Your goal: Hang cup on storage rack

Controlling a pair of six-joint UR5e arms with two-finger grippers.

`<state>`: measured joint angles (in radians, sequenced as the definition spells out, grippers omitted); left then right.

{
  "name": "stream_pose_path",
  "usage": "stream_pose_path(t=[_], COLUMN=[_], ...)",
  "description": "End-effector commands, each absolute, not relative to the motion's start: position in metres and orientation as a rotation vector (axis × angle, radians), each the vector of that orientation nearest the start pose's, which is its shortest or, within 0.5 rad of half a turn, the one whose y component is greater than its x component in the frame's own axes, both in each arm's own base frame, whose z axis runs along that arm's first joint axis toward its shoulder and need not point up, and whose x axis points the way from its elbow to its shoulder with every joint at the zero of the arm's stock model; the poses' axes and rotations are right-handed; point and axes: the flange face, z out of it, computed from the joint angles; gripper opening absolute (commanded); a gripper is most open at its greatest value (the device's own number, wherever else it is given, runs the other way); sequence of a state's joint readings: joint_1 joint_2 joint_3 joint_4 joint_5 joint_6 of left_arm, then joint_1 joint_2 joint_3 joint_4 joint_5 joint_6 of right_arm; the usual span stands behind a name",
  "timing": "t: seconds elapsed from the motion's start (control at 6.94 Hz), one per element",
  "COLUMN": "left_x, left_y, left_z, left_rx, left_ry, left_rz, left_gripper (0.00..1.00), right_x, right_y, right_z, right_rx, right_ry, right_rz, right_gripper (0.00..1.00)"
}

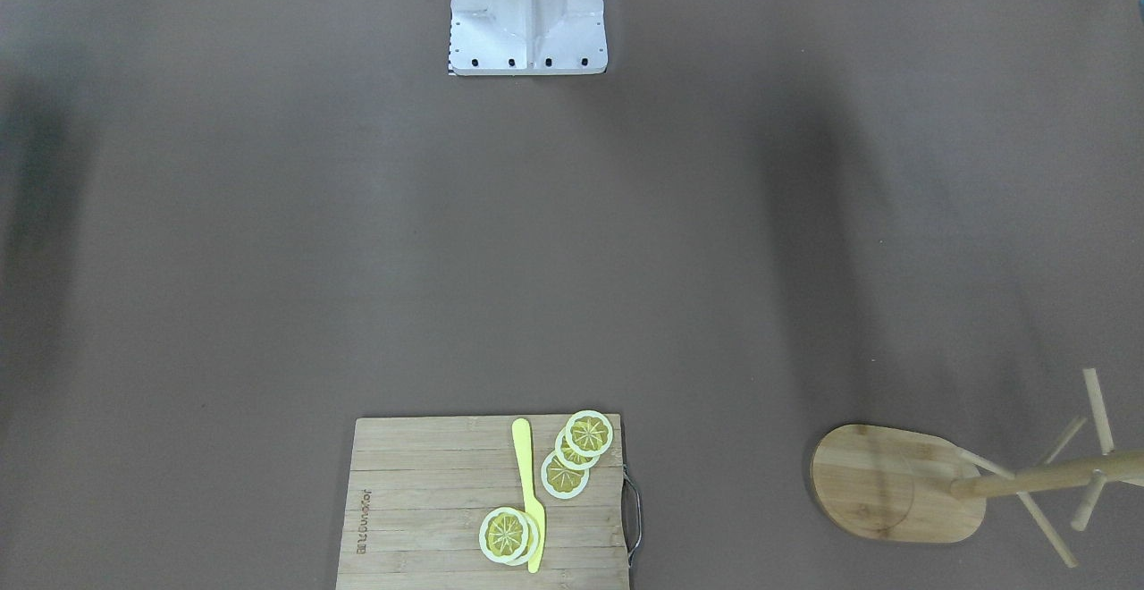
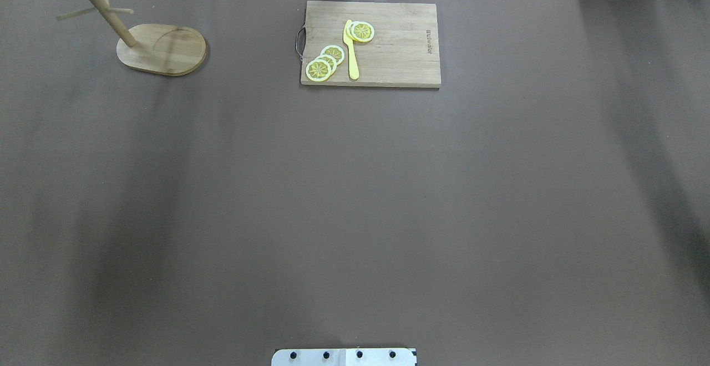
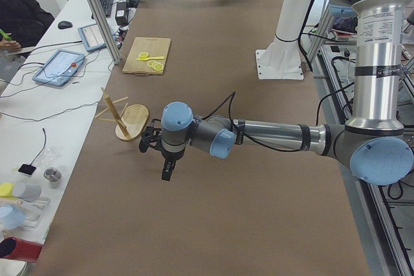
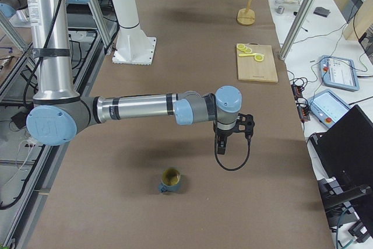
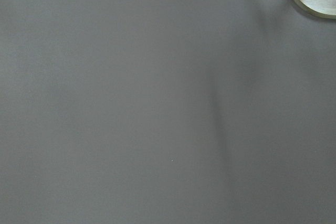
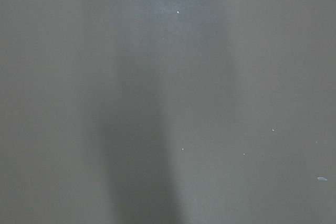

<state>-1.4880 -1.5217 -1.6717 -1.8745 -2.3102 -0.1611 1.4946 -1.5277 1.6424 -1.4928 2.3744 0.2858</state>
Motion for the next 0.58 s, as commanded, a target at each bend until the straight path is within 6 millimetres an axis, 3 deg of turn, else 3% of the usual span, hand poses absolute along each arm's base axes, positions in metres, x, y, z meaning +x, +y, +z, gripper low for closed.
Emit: stream_pose_path(t=[0.0, 0.43], left_x=[-0.0255, -0.0262], left_y=[-0.4937, -0.4929], left_z=[0.6024, 0.6033], left_rx=[0.245, 0.243], left_ry=[0.765, 0.766], left_rz=[0.056, 0.054], left_gripper=[0.99, 0.99], right_x=[0.0195, 0.0176], right_y=[-0.5243, -0.5261], right_z=[0.5881, 0.5854], right_rx=[0.039, 0.040], right_ry=[-0.816, -0.843], right_rz=[0.116, 0.109], right_gripper=[1.00, 1.00])
